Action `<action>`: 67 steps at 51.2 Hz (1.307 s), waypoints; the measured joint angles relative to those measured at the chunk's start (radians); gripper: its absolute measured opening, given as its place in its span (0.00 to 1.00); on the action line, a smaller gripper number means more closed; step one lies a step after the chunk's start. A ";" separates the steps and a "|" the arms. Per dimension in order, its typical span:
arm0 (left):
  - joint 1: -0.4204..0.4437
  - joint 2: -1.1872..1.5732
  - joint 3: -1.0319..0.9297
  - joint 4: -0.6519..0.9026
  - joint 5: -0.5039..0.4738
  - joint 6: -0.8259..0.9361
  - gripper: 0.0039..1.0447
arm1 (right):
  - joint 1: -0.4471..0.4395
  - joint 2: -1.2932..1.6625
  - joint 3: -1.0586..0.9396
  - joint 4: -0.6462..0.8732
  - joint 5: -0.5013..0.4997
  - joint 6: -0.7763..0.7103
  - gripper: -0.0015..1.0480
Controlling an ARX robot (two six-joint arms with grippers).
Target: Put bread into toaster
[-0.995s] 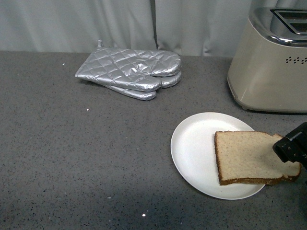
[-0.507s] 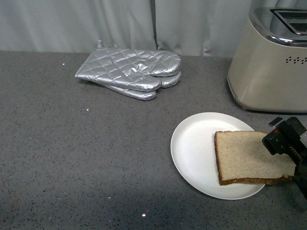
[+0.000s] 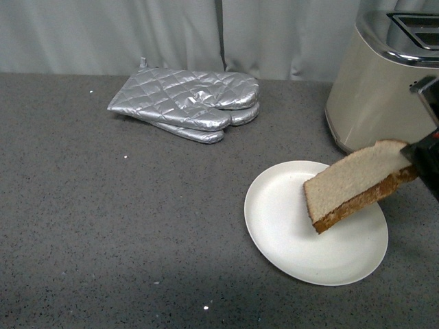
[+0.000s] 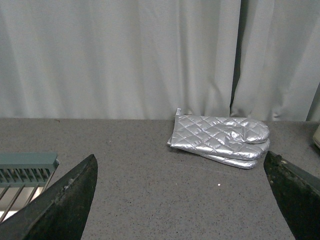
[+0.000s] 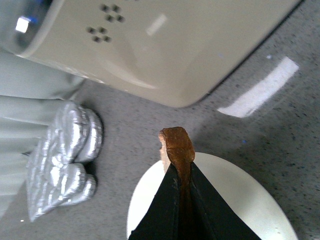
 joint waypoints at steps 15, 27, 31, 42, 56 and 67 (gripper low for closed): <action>0.000 0.000 0.000 0.000 0.000 0.000 0.94 | -0.079 -0.303 0.190 -0.212 0.008 0.003 0.02; 0.000 0.000 0.000 0.000 0.000 0.000 0.94 | -0.201 -0.321 0.409 -0.337 0.238 -0.028 0.02; 0.000 0.000 0.000 0.000 0.000 0.000 0.94 | -0.236 -0.288 0.450 -0.408 0.330 -0.012 0.02; 0.000 0.000 0.000 0.000 0.000 0.000 0.94 | -0.258 -0.172 0.502 -0.540 0.465 0.031 0.02; 0.000 0.000 0.000 0.000 0.000 0.000 0.94 | -0.209 -0.087 0.581 -0.583 0.511 0.058 0.02; 0.000 0.000 0.000 0.000 0.000 0.000 0.94 | -0.179 -0.069 0.627 -0.649 0.554 0.078 0.02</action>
